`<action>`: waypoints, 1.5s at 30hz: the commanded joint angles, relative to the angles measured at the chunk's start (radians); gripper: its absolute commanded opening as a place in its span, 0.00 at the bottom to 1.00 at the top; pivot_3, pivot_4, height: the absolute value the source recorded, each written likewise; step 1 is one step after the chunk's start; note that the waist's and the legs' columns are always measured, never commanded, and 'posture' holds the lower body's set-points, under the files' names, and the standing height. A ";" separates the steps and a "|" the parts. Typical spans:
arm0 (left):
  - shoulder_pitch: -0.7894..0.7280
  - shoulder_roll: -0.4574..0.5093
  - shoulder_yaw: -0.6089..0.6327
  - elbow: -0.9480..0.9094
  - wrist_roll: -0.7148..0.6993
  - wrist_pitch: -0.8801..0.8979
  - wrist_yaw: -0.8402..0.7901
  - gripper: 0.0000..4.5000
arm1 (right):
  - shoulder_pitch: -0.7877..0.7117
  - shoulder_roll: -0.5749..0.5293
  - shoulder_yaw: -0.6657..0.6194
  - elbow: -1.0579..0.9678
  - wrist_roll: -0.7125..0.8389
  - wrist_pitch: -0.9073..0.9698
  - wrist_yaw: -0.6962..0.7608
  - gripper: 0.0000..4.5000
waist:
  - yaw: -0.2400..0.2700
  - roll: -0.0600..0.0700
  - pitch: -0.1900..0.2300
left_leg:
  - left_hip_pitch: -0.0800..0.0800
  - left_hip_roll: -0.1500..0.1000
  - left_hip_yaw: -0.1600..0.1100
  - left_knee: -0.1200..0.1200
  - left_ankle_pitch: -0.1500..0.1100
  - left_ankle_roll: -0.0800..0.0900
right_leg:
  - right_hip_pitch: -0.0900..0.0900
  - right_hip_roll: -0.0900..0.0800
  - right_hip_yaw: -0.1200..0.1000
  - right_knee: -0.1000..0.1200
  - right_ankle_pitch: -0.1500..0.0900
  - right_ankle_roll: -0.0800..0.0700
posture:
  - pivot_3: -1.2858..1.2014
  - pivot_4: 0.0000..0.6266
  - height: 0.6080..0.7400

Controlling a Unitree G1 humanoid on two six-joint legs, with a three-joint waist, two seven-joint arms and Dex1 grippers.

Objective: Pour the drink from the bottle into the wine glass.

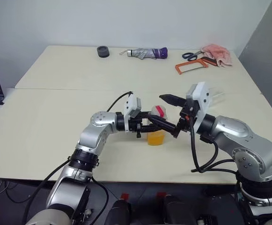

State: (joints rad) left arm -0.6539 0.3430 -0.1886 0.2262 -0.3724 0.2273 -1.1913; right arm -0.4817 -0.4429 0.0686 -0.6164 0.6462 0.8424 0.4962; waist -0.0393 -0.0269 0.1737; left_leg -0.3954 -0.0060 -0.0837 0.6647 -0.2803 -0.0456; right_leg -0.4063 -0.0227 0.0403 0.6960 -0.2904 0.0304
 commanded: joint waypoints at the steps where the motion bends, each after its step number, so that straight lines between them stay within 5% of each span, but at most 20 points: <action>1: -0.029 -0.008 0.016 -0.018 0.000 -0.027 -0.002 0.43 | -0.012 0.008 0.025 -0.012 -0.029 -0.030 -0.009 1.00 | 0.000 0.000 0.000 | 0.000 0.000 0.000 0.000 0.000 0.000 | 0.000 0.000 0.000 0.000 0.000 0.000 | 0.52 0.24 1.00; 17: -0.026 -0.005 0.026 -0.010 0.016 -0.053 0.009 0.43 | 0.014 0.074 0.040 0.065 -0.115 -0.088 -0.041 1.00 | 0.000 0.000 0.000 | 0.000 0.000 0.000 0.000 0.000 0.000 | 0.000 0.000 0.000 0.000 0.000 0.000 | 0.52 0.24 1.00; 20: -0.027 -0.006 0.026 -0.005 0.019 -0.060 0.011 0.43 | 0.024 0.068 0.041 0.060 -0.114 -0.087 -0.034 0.86 | 0.000 0.000 0.000 | 0.000 0.000 0.000 0.000 0.000 0.000 | 0.000 0.000 0.000 0.000 0.000 0.000 | 0.52 0.24 1.00; 26: -0.030 -0.005 0.029 0.000 0.020 -0.065 0.014 0.42 | 0.032 0.075 0.046 0.059 -0.111 -0.118 -0.010 0.42 | 0.000 0.000 0.000 | 0.000 0.000 0.000 0.000 0.000 0.000 | 0.000 0.000 0.000 0.000 0.000 0.000 | 0.52 0.24 1.00; 30: -0.030 0.003 0.032 -0.004 0.016 -0.059 0.008 0.42 | 0.016 0.056 0.076 0.093 -0.127 -0.185 0.073 0.42 | 0.000 0.000 0.000 | 0.000 0.000 0.000 0.000 0.000 0.000 | 0.000 0.000 0.000 0.000 0.000 0.000 | 0.52 0.24 1.00; 36: -0.044 0.039 0.008 0.008 0.033 -0.083 -0.062 0.42 | -0.189 -0.111 0.188 0.433 -0.210 -0.398 0.548 0.42 | -0.005 0.001 0.001 | 0.002 -0.001 0.002 0.000 0.000 0.000 | 0.001 0.002 0.000 0.000 0.000 0.000 | 0.52 0.24 1.00; 42: -0.051 0.028 0.021 0.023 0.032 -0.090 -0.058 0.42 | -0.257 -0.123 0.127 0.524 -0.139 -0.292 0.599 0.42 | -0.004 0.001 0.001 | 0.001 0.000 0.000 0.000 0.000 0.000 | 0.001 0.001 0.000 0.000 0.000 0.000 | 0.52 0.24 1.00; 45: -0.047 0.017 0.029 0.022 0.027 -0.081 -0.046 0.42 | -0.169 -0.122 0.044 0.420 -0.117 -0.283 0.508 0.66 | 0.003 0.001 0.001 | -0.001 0.001 -0.001 0.000 0.000 0.000 | 0.000 -0.001 -0.001 -0.001 0.000 0.000 | 0.52 0.24 1.00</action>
State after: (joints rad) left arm -0.6839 0.3555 -0.1910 0.2733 -0.3289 0.1482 -1.2456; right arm -0.6736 -0.5505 0.1718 -0.1356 0.5034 0.5446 1.0413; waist -0.0363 -0.0260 0.1744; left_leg -0.3968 -0.0048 -0.0854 0.6652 -0.2802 -0.0458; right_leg -0.4061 -0.0246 0.0395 0.6949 -0.2904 0.0303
